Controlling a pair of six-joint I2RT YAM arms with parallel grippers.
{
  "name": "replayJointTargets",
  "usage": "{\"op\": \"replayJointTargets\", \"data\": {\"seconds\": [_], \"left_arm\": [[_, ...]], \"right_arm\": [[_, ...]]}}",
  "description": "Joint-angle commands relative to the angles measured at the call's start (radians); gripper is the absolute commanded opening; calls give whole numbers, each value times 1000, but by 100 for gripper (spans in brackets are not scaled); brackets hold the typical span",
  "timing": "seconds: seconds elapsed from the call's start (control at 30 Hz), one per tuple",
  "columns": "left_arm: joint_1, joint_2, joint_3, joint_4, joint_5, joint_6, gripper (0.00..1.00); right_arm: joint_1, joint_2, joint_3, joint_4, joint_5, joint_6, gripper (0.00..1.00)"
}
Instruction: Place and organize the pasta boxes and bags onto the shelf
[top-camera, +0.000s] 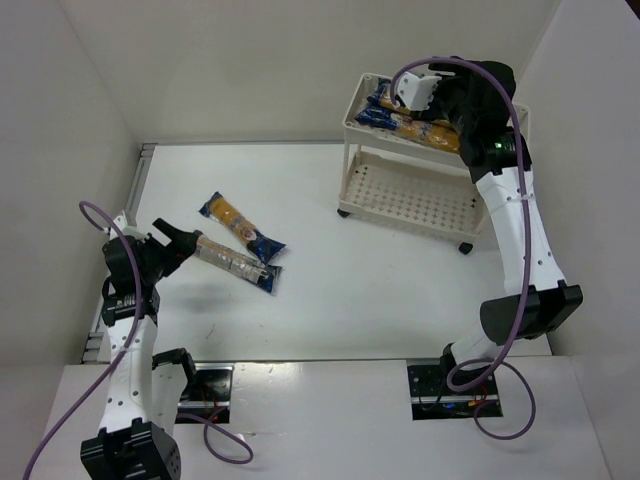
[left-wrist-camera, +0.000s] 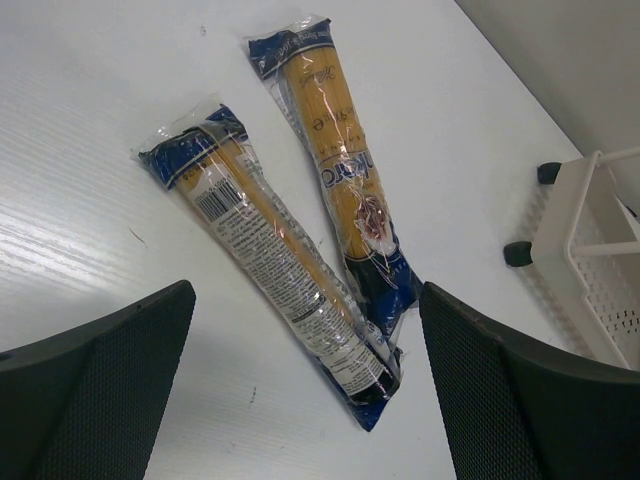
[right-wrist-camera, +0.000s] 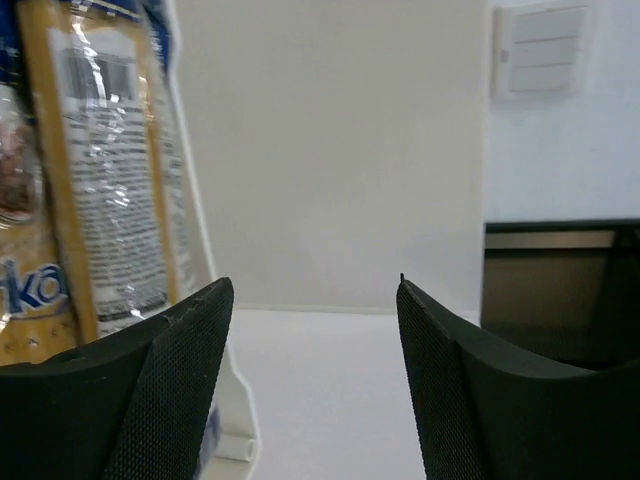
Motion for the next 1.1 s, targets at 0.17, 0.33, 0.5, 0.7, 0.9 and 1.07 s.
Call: {"op": "replayJointTargets", "data": {"seconds": [0.17, 0.33, 0.5, 0.7, 0.9, 1.07], "left_arm": [[-2, -14, -4, 34, 21, -1, 100], [-2, -14, -4, 44, 21, -10, 100], [-2, -4, -4, 33, 1, -10, 100], [35, -32, -4, 14, -28, -10, 100], [35, -23, 5, -19, -57, -19, 100], [35, 20, -8, -45, 5, -115, 100]], "right_arm": [[21, -110, 30, 205, -107, 162, 80], [191, -56, 205, 165, -116, 782, 85], [345, 11, 82, 95, -193, 1158, 91], [613, 146, -105, 82, -20, 1057, 88], [702, 411, 8, 115, 12, 1141, 88], [702, 618, 207, 141, 61, 1183, 91]]}}
